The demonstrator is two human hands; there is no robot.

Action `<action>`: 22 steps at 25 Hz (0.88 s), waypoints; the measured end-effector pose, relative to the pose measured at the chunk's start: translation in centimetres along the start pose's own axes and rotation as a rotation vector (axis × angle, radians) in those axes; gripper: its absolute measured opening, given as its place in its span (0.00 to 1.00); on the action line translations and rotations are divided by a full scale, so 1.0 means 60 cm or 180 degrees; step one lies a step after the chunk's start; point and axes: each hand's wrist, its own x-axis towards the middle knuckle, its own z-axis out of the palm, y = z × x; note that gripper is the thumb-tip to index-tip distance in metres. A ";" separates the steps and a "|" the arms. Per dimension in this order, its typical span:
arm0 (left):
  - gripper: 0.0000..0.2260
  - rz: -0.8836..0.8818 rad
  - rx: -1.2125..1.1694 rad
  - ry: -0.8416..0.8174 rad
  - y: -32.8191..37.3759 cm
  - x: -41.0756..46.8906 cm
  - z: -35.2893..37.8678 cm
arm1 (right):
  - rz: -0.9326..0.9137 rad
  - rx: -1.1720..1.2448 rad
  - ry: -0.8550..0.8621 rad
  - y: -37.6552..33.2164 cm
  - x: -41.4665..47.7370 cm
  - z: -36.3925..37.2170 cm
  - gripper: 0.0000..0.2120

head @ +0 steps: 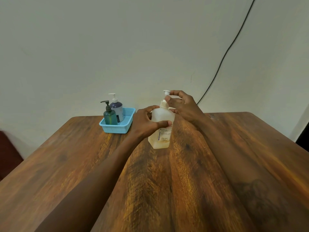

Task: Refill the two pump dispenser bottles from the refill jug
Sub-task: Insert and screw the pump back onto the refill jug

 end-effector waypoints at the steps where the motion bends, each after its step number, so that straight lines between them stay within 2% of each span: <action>1: 0.29 -0.0078 -0.0066 -0.0032 -0.004 0.001 -0.002 | 0.0095 0.0306 -0.0213 0.001 0.003 -0.004 0.16; 4: 0.31 -0.0233 -0.0236 -0.0220 -0.007 0.000 -0.007 | 0.0051 0.0544 -0.0522 0.004 0.005 -0.008 0.17; 7: 0.30 -0.0218 -0.0211 -0.0385 0.002 -0.005 -0.006 | -0.0066 0.0552 -0.0515 0.007 -0.003 -0.003 0.19; 11: 0.32 -0.0081 0.0294 -0.0158 0.012 -0.010 0.002 | -0.0146 0.0029 0.0172 0.005 -0.008 0.000 0.18; 15: 0.37 0.0108 0.0721 0.0130 0.022 -0.012 0.022 | -0.0143 -0.0798 0.1079 0.003 -0.007 0.018 0.24; 17: 0.38 0.0097 0.0765 0.0178 0.022 -0.011 0.026 | -0.0214 -0.1054 0.1311 0.001 -0.007 0.026 0.26; 19: 0.39 0.0015 0.0610 0.0180 0.021 -0.009 0.023 | -0.0299 -0.1059 0.1169 0.002 -0.007 0.027 0.24; 20: 0.38 -0.0026 0.0491 0.0178 0.019 -0.008 0.021 | -0.0281 -0.0891 0.0911 0.003 -0.006 0.027 0.21; 22: 0.35 -0.0090 0.0318 0.0150 0.017 -0.005 0.014 | -0.0021 0.0030 0.0249 0.002 0.000 0.021 0.09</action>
